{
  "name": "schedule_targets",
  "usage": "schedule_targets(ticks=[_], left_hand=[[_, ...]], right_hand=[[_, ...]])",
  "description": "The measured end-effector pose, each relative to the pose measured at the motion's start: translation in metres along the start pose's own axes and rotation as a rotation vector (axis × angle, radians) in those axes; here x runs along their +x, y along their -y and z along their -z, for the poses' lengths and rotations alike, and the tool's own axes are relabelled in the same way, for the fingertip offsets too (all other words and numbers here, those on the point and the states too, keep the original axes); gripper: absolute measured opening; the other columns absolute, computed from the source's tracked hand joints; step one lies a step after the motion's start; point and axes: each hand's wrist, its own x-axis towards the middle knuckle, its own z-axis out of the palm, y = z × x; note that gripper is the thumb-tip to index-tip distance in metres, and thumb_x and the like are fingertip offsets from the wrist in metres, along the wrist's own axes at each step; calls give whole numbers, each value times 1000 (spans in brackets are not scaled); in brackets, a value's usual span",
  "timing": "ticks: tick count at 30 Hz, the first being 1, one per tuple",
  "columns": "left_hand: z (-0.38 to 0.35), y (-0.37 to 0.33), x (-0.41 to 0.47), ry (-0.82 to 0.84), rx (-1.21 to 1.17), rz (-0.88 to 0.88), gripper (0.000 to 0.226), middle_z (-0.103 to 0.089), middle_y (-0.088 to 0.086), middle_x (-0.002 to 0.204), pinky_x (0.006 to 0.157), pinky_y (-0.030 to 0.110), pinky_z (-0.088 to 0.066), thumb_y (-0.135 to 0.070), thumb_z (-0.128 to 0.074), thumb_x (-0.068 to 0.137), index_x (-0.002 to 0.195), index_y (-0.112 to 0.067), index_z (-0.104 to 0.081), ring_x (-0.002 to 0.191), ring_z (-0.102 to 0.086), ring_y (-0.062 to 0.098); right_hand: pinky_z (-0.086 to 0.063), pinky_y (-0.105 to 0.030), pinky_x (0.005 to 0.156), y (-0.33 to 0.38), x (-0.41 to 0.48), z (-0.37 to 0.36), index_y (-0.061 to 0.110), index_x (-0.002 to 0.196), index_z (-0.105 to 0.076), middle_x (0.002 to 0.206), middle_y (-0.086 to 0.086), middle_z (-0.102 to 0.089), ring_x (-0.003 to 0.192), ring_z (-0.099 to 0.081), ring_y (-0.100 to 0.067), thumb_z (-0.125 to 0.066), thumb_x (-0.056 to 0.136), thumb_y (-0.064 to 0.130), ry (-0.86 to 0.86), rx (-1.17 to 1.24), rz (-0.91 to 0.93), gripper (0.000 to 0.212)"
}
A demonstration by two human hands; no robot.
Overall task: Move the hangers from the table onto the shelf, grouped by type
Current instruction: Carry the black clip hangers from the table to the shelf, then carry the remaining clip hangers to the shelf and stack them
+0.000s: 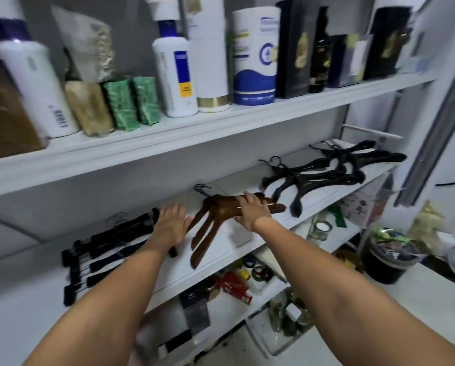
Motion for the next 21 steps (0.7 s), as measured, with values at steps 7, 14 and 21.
schedule_targets(ticks=[7,14,21], left_hand=[[40,-129,59,-59,-60,-268,57,-9,7,160,120,34,-4,-37,-26,102,151,-11,-12,148,-9,21],[80,-304,111,-66,-96,-551,57,-9,4,160,121,33,-12,-35,-33,101,151,-15,-15,146,-15,22],[114,-517,121,-181,-81,-854,57,-14,8,159,118,32,-16,-32,-34,101,151,-9,-17,145,-20,23]], right_hand=[[-17,-47,116,-111,-26,52,18,153,-15,160,-5,-15,146,-16,-24,-50,95,39,-182,3,-192,71],[-18,-47,116,-252,-82,110,16,153,-17,155,-4,-28,143,-26,-22,-51,95,32,-351,14,-409,69],[-21,-46,115,-416,-168,166,16,151,-21,152,-4,-33,139,-34,-22,-49,94,34,-470,-58,-695,66]])
